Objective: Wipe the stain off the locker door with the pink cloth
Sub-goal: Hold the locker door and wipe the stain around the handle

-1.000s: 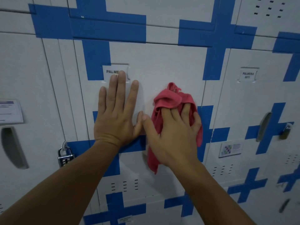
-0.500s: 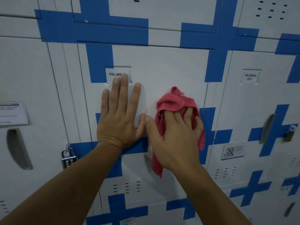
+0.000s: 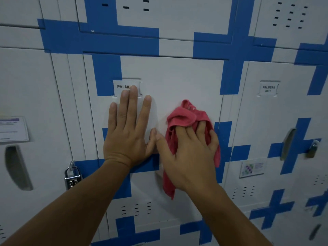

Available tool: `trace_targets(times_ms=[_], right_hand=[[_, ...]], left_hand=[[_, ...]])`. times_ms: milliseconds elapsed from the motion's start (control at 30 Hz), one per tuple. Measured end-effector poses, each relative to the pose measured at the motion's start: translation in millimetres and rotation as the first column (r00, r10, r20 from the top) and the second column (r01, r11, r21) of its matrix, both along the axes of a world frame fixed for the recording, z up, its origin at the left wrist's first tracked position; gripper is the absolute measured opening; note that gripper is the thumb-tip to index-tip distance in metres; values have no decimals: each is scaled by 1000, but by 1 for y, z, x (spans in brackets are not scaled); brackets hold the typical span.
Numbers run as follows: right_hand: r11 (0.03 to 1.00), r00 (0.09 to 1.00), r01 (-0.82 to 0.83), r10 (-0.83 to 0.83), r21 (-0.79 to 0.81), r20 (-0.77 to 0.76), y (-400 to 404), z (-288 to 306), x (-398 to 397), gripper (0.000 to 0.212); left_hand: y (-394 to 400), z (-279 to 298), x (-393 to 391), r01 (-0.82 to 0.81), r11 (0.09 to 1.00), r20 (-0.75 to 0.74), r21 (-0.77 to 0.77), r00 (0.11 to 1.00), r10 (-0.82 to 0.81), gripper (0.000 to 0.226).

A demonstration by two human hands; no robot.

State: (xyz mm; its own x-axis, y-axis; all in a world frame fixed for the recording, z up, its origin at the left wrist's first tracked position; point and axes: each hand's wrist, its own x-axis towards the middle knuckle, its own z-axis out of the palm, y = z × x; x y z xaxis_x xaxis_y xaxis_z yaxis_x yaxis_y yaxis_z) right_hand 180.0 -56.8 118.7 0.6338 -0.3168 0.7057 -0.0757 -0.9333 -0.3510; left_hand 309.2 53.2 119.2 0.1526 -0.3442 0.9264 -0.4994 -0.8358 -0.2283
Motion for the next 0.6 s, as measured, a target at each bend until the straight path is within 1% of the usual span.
trace_targets(times_ms=[100,200,233,267,333,433,500,567,600], right_hand=[[999,999,-31,31,44,-10,-2,-15,3,70],[995,985,-75,84,65,-149,2,-54,3,82],[996,982,-78,86,52,-170,3,-63,3,84],[996,982,-76,81,37,-168,3,-68,4,84],[998,991,-69,68,-3,-118,4,-62,7,81],[998,999,-44,44,-40,-6,2,-36,12,74],[998,1000,8,-7,-56,18,-6,-18,13,72],[997,997,71,-71,-27,16,-17,-11,14,74],[995,995,98,-98,18,13,-22,-11,13,75]], left_hand=[[-1,1,0,-3,1000,10,-4,1000,3,77],[0,2,0,-15,1000,6,-1,1000,15,80],[0,2,0,-16,1000,4,1,1000,16,81],[0,2,0,-16,1000,3,2,1000,16,81],[0,2,0,-13,1000,10,2,1000,13,80],[-1,1,1,-18,1000,26,0,999,18,77],[-1,0,1,-15,1000,23,-2,1000,15,77],[-1,1,0,-9,1000,18,1,1000,9,78],[-1,1,0,-9,1000,14,1,1000,9,79]])
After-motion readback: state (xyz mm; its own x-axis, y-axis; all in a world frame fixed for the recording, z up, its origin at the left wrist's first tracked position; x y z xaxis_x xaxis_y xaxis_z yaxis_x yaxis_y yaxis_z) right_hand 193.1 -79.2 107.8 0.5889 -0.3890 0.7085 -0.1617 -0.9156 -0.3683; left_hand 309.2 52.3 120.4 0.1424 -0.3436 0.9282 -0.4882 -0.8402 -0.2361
